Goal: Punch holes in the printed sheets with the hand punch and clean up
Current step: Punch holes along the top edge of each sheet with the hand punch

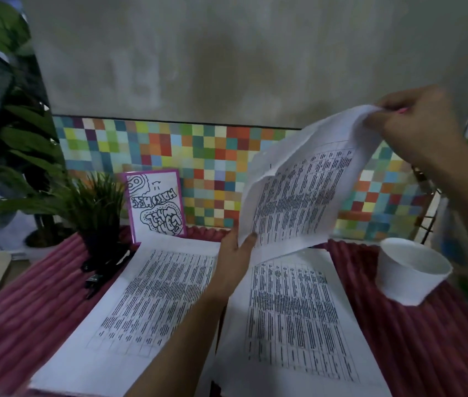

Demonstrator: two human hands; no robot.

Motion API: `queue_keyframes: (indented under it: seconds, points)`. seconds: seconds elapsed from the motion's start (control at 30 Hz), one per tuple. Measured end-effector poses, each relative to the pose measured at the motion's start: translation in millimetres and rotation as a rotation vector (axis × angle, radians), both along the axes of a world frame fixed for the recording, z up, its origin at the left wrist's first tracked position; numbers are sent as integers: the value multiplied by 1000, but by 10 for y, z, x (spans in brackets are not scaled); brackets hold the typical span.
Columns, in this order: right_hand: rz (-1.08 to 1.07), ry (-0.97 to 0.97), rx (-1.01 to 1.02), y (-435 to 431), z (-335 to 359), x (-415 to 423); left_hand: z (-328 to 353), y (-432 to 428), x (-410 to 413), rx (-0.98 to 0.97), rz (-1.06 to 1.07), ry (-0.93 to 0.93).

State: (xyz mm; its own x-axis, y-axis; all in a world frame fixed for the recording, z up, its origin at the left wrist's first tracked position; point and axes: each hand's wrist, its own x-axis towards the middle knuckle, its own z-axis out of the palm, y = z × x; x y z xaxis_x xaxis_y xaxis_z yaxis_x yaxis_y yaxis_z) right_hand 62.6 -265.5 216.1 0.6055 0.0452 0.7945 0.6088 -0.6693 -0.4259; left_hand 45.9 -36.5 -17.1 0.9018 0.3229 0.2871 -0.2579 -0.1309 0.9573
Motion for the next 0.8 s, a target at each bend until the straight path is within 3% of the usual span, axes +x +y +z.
queue_keyframes:
  seconds: [0.23, 0.43, 0.63, 0.8]
  points:
    - [17, 20, 91, 215, 188, 53, 374, 291, -301, 53, 45, 28]
    - [65, 109, -18, 876, 287, 205, 787, 1209, -1045, 69, 114, 22]
    - [158, 566, -382, 1878, -564, 552, 445, 1881, -1812, 235, 116, 374]
    - [271, 772, -688, 2309, -1604, 788, 76, 2021, -1967, 236, 89, 586]
